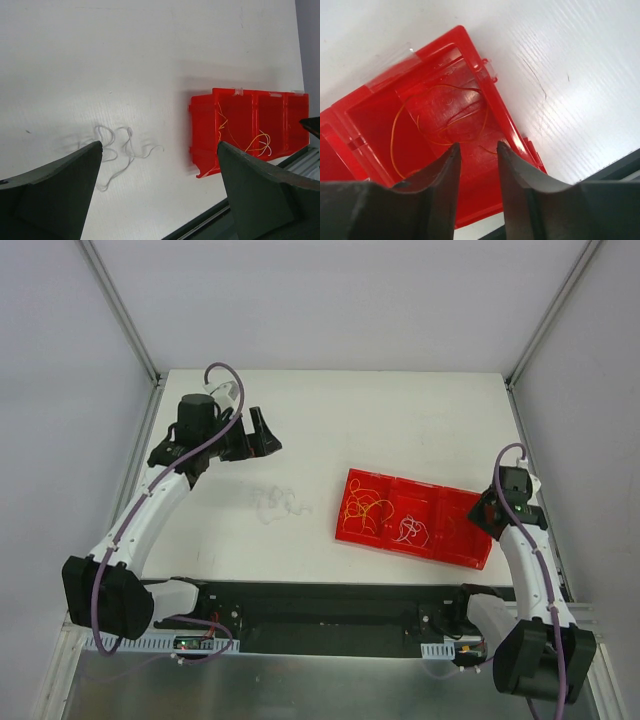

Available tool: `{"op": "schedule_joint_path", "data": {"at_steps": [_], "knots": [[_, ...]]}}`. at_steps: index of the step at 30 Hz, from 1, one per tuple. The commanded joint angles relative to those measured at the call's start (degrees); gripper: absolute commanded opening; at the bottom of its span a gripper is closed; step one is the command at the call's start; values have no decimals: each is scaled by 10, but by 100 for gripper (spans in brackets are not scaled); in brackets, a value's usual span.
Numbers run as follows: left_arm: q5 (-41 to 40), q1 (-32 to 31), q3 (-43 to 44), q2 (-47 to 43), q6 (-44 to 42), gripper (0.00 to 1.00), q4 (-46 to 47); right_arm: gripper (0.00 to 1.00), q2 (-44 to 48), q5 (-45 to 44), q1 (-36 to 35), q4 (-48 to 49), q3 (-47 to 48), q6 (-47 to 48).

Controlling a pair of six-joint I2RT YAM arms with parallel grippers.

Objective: Untangle the cables

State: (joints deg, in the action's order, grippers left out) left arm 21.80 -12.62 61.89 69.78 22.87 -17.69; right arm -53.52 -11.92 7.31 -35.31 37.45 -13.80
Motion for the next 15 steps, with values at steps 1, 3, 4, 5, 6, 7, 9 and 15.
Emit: {"op": "schedule_joint_path", "data": {"at_steps": [1, 3, 4, 5, 6, 7, 9, 15], "knots": [[-8, 6, -3, 11, -20, 97, 13, 47, 7, 29, 1, 1, 43, 44], [-20, 6, -2, 14, -25, 97, 10, 58, 25, 48, 0, -5, 47, 54], [-25, 6, -1, 18, -27, 97, 9, 62, 34, 63, -1, -8, 52, 62], [-26, 6, -1, 21, -28, 96, 8, 65, 48, 78, -4, -10, 57, 69], [-26, 6, -1, 28, -28, 93, 6, 67, 63, 95, -10, -9, 61, 78], [-26, 6, 3, 37, -28, 92, 1, 70, 77, 113, -24, -9, 65, 83], [-28, 6, 12, 55, -27, 89, -11, 74, 95, 183, -59, 0, 76, 93], [-18, 24, 6, 95, 8, 76, -57, 82, 103, 242, -295, 136, 58, 41]]}}
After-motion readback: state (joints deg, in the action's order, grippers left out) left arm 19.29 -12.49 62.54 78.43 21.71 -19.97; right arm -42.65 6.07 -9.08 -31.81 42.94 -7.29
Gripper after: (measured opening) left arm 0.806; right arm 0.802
